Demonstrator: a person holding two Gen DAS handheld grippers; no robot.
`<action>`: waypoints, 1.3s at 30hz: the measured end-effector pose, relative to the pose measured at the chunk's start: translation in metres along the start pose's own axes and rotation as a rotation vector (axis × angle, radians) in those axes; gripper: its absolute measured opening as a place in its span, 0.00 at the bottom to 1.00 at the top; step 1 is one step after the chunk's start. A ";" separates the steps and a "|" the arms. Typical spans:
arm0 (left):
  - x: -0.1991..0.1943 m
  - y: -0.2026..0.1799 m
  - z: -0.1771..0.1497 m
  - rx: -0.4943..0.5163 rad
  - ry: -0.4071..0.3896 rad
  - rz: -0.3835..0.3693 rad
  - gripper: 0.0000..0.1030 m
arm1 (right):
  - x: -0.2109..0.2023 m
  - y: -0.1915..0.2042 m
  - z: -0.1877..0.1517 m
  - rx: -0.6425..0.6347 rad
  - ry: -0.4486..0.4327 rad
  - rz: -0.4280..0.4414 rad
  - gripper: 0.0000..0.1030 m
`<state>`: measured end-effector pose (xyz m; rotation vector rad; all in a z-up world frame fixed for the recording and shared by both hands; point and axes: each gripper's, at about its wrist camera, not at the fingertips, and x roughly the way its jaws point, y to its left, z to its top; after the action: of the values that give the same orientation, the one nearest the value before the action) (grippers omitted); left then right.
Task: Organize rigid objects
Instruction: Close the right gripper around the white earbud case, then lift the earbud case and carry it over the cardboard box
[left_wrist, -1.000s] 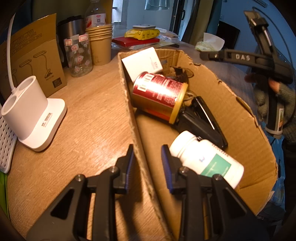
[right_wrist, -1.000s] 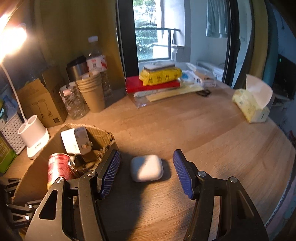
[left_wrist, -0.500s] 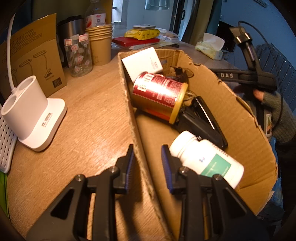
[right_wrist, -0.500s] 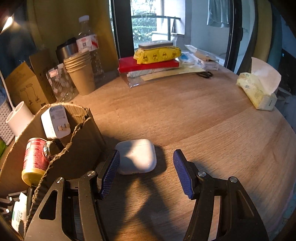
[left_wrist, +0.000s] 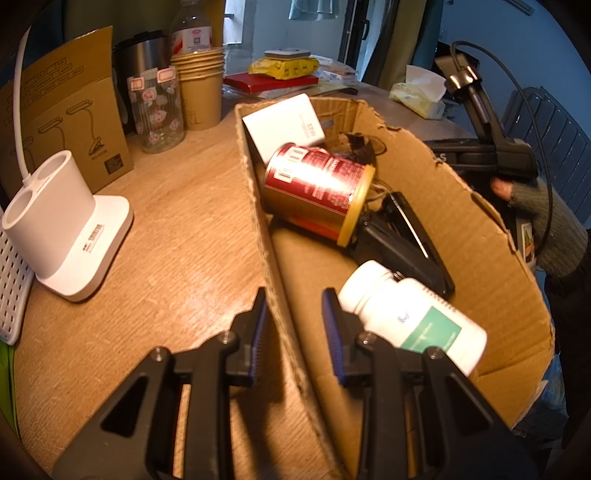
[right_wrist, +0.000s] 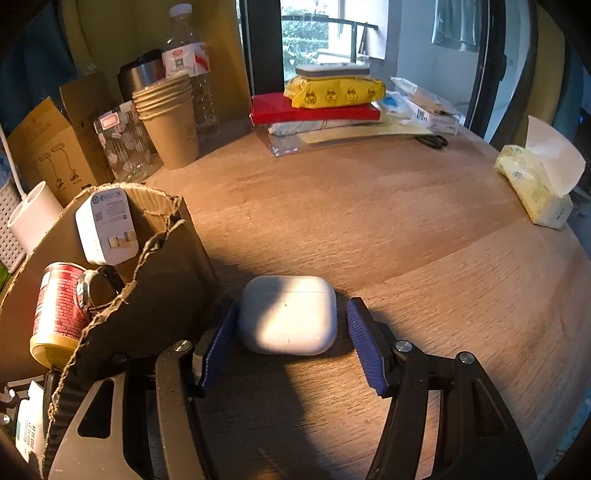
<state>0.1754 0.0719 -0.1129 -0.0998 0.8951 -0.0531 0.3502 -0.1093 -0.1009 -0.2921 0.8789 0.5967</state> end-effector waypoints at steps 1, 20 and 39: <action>0.000 0.000 0.000 0.000 0.000 0.000 0.29 | 0.001 0.000 0.000 0.000 0.002 -0.001 0.62; 0.000 0.000 0.000 0.000 0.000 0.000 0.29 | -0.026 0.001 -0.008 0.020 -0.081 -0.023 0.56; 0.000 0.000 0.000 0.000 0.000 -0.001 0.29 | -0.112 0.038 -0.021 -0.005 -0.228 0.018 0.56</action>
<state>0.1756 0.0721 -0.1127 -0.1003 0.8953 -0.0536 0.2594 -0.1299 -0.0248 -0.2153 0.6608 0.6354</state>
